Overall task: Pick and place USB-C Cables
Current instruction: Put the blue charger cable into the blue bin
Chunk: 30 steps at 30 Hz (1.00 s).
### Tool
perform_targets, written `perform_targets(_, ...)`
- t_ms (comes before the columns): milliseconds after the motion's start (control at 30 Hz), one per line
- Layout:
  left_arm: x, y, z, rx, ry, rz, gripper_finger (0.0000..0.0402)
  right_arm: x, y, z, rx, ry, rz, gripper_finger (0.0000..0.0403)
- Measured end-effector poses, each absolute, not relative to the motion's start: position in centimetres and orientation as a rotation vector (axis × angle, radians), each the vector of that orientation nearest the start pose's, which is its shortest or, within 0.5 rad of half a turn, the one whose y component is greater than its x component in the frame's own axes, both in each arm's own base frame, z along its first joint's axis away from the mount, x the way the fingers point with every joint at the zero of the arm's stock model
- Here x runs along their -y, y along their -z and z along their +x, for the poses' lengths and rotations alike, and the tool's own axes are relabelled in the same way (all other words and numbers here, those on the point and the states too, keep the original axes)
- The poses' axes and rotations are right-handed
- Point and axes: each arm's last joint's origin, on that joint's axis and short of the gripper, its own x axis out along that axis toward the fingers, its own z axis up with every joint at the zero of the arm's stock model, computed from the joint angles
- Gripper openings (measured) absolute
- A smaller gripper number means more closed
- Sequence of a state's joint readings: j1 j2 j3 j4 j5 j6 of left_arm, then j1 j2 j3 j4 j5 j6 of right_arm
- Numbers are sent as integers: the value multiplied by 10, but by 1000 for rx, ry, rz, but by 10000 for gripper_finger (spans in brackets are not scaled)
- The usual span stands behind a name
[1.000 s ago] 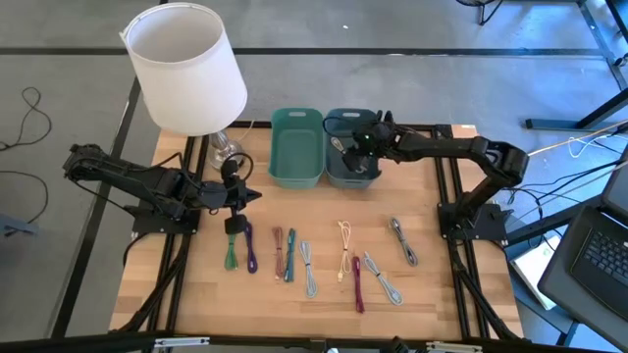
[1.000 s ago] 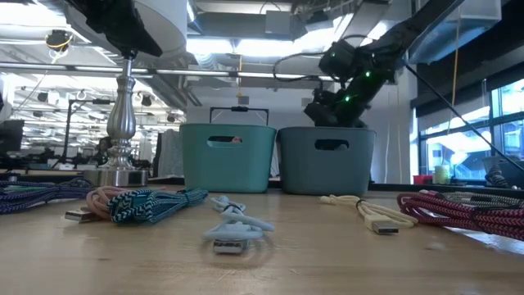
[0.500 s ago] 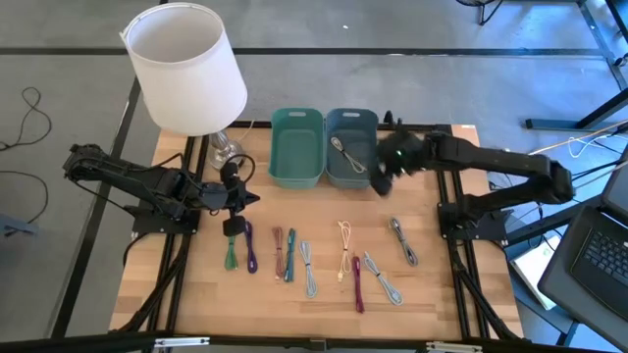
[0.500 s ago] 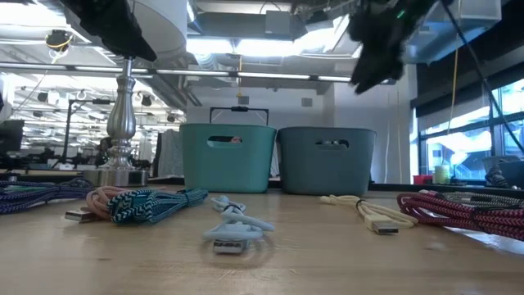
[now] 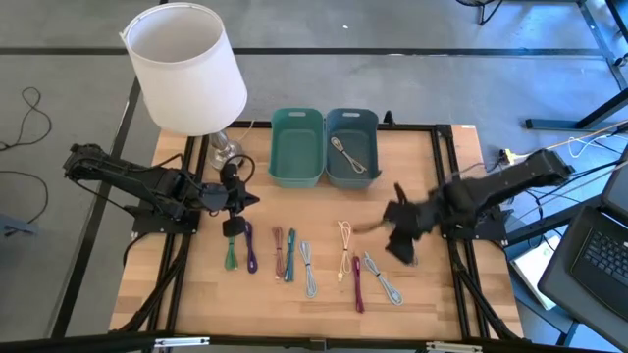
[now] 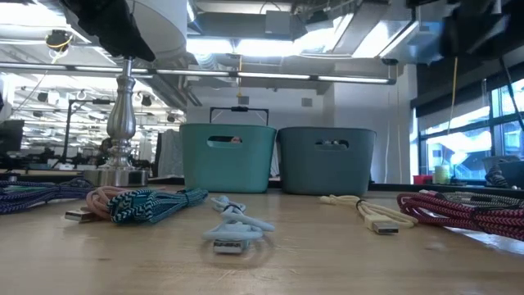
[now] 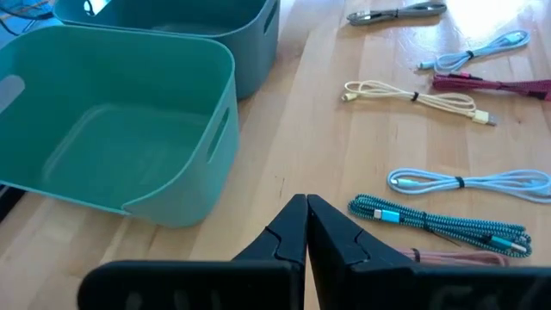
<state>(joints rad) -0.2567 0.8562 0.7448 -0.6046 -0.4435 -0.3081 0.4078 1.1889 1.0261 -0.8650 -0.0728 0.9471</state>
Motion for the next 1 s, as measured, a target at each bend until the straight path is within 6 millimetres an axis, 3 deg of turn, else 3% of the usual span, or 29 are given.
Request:
perform_targets(233, 37, -274, 165, -634, -250, -57, 4, -151, -234, 203, -1081, 119, 730, 196)
perform_targets(600, 43, -274, 163, -630, -222, -72, 4, -186, -137, 218, -1280, 279, 635, 196)
perform_targets(833, 44, -274, 163, -625, -230, -93, 4, -188, -122, 222, -1276, 333, 582, 189)
perform_targets(1000, 44, -274, 163, -619, -237, -114, 4, -186, -122, 221, -1248, 365, 550, 119)
